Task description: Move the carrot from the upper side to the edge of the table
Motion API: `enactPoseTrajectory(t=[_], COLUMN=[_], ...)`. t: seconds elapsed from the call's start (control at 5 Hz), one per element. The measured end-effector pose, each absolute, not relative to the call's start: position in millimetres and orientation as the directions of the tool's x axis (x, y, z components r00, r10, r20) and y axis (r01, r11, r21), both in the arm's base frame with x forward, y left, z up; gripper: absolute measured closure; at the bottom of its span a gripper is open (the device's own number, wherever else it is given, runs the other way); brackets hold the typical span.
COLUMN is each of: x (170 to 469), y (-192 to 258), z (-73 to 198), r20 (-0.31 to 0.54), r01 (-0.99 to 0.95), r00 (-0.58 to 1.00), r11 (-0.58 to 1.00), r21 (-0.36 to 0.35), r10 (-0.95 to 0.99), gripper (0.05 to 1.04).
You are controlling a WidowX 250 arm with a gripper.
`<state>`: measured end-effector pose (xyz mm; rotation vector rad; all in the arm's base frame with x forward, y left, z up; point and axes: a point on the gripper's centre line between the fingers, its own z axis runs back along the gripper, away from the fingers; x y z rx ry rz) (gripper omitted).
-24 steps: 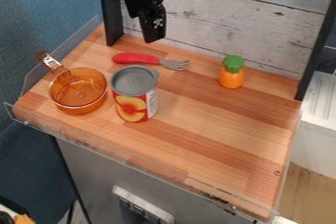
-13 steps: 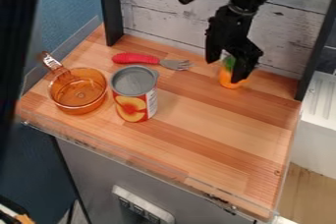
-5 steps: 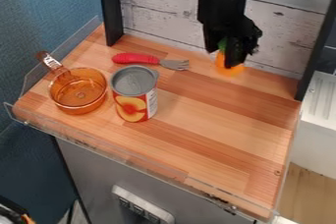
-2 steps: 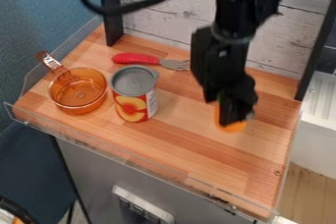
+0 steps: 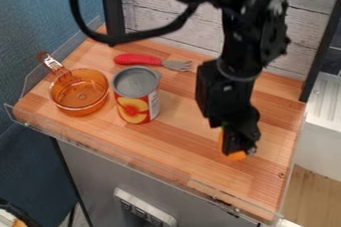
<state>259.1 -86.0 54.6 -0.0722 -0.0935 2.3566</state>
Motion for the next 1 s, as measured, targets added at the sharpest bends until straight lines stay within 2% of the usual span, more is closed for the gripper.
enactPoseTrajectory(t=[0.8, 1.0], x=[242.3, 242.7], y=[-84.1, -86.5], z=[18.8, 18.2], r20=[0.113, 0.112], r01=[-0.772, -0.778], r00=[-0.635, -0.628], r11=[-0.628, -0.623], r21=[-0.094, -0.079], r10=[0.764, 0.770], gripper=[0.492, 0.416])
